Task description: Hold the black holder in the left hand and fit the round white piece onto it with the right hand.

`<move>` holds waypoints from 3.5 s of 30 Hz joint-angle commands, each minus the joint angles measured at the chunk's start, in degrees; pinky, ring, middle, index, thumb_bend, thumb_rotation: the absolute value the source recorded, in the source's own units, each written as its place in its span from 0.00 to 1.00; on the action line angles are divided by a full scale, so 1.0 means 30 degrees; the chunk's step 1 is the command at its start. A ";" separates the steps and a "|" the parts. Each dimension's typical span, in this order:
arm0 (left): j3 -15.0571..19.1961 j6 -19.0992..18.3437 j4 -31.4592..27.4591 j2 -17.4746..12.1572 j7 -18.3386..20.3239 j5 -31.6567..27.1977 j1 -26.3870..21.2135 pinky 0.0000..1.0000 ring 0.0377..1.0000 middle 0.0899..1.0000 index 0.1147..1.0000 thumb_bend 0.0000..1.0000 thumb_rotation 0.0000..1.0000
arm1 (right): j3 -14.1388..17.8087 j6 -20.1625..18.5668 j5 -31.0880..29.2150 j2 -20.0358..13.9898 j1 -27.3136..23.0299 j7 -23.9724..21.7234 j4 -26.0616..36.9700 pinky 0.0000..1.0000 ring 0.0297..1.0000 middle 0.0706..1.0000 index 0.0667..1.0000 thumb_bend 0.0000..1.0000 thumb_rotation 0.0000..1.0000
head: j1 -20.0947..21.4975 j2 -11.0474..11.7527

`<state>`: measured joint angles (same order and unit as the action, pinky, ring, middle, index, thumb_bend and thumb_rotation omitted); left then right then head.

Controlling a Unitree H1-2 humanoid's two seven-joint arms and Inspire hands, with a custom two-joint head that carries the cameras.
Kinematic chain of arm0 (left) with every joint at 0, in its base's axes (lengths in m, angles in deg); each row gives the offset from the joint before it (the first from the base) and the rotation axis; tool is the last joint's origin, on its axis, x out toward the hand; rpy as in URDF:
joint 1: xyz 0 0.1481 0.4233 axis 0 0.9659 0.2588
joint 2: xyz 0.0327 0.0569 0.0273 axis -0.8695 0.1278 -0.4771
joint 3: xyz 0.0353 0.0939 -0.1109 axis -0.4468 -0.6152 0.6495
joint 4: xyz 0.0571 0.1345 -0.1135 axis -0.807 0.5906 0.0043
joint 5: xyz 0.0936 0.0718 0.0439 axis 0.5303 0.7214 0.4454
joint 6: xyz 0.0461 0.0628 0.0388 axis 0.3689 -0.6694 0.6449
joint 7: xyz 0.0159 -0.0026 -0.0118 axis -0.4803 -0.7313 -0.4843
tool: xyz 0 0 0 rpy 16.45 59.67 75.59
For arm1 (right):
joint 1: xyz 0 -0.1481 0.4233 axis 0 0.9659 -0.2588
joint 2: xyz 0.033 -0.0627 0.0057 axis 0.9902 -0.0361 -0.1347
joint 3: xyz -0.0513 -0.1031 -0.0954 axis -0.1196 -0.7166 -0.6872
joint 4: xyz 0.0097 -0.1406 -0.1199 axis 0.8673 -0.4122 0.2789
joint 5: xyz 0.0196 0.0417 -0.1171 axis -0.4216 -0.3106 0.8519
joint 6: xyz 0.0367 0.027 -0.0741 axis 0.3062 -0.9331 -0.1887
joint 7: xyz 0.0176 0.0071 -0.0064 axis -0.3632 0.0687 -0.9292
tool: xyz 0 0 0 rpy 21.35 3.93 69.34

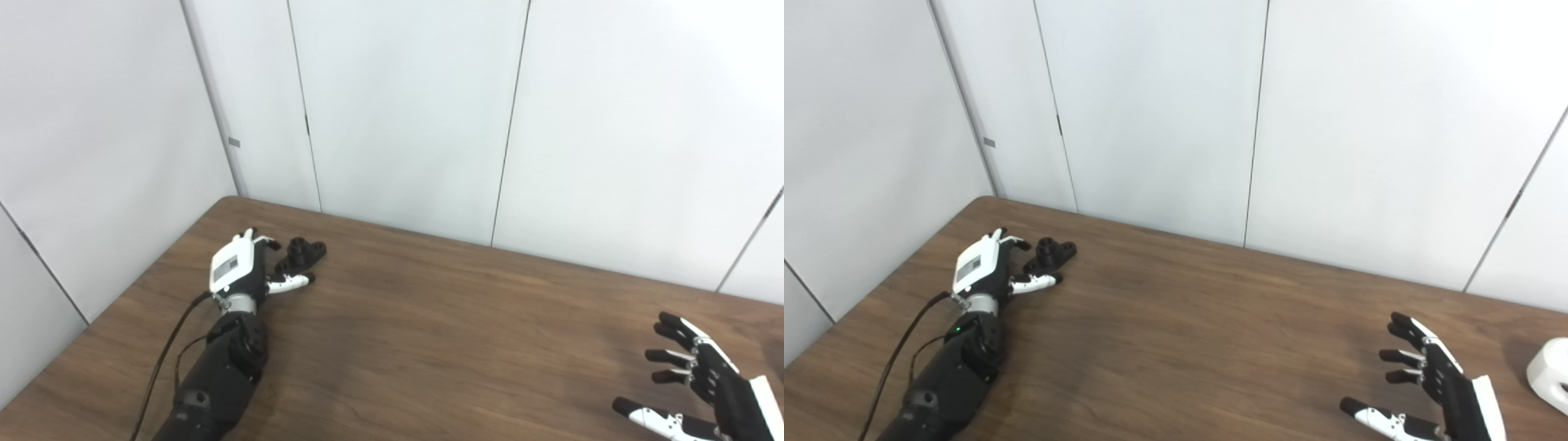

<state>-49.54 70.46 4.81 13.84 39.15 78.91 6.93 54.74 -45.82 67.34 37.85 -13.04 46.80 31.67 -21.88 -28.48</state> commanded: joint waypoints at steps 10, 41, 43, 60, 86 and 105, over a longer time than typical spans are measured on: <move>-0.1247 0.0084 0.0930 -0.0615 -0.0119 0.0296 -0.1033 0.95 1.00 0.97 0.67 0.90 0.28 | 0.0018 0.1015 0.0028 -0.0288 -0.0245 0.0065 0.0351 0.57 0.69 0.82 0.82 0.64 0.00 | 0.0065 -0.0147; -0.1926 -0.1315 0.1390 -0.1035 -0.0847 0.0286 -0.0565 0.91 0.98 0.92 0.65 0.86 0.26 | 0.0115 0.0994 -0.0457 -0.0696 -0.0143 -0.0251 0.0396 0.60 0.71 0.84 0.83 0.61 0.00 | -0.0190 -0.0763; -0.1831 -0.1338 0.1319 -0.1031 -0.0768 0.0166 -0.0488 0.92 0.98 0.92 0.65 0.85 0.26 | 0.0123 0.0961 -0.0437 -0.0692 -0.0151 -0.0238 0.0406 0.59 0.71 0.83 0.83 0.61 0.00 | -0.0190 -0.0763; -0.1467 -0.2155 0.0456 -0.0978 0.0022 -0.0284 0.0040 0.89 0.95 0.91 0.61 0.80 0.19 | 0.0334 0.0524 -0.0740 -0.0641 -0.0097 -0.0356 0.0654 0.63 0.72 0.83 0.85 0.61 0.00 | -0.0268 -0.1125; -0.2063 -0.1365 0.1266 -0.0851 -0.1016 0.0168 0.0196 0.89 0.89 0.81 0.42 0.52 0.05 | 0.0545 -0.0142 -0.0518 -0.0683 0.0084 -0.0692 0.1448 0.61 0.71 0.83 0.85 0.59 0.00 | -0.0117 -0.1428; -0.3724 0.1377 0.0683 -0.1136 -0.0364 0.0108 0.0774 0.90 0.88 0.82 0.42 0.52 0.05 | 0.0447 0.0091 -0.0459 -0.0286 -0.0111 -0.0503 0.1330 0.59 0.70 0.82 0.84 0.56 0.00 | 0.0901 -0.1586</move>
<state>-58.67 72.63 7.74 10.53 34.34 79.06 7.44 56.08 -47.25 65.99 36.77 -11.82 44.45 33.92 -19.69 -33.13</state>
